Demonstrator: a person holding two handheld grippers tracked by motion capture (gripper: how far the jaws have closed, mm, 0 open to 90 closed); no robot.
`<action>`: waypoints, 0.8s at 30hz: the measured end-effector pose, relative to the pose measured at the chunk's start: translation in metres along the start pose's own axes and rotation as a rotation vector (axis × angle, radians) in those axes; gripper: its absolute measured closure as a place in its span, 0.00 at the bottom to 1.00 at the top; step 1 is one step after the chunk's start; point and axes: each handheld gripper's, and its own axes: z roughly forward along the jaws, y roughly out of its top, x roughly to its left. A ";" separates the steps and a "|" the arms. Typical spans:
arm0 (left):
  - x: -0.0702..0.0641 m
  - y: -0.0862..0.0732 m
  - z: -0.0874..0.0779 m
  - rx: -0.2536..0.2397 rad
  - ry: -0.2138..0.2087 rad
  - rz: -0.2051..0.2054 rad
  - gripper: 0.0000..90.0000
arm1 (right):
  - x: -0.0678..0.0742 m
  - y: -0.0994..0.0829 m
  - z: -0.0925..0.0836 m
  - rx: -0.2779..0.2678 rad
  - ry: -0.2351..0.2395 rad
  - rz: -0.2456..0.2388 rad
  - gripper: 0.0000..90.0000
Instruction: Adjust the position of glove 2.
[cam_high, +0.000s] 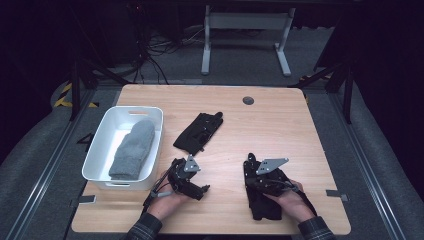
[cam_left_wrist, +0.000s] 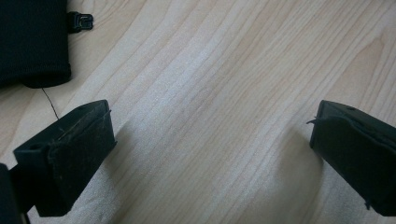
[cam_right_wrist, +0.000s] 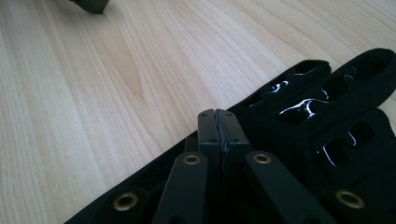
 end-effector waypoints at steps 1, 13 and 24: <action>0.000 0.000 0.000 0.000 0.000 0.000 0.00 | 0.000 0.000 0.000 0.000 0.000 0.000 1.00; 0.000 0.000 0.000 0.000 0.000 0.000 0.00 | -0.016 0.000 -0.022 -0.099 -0.029 0.044 0.94; 0.000 0.000 0.000 0.000 0.000 -0.003 0.00 | -0.062 -0.040 -0.055 -0.137 -0.227 0.188 0.54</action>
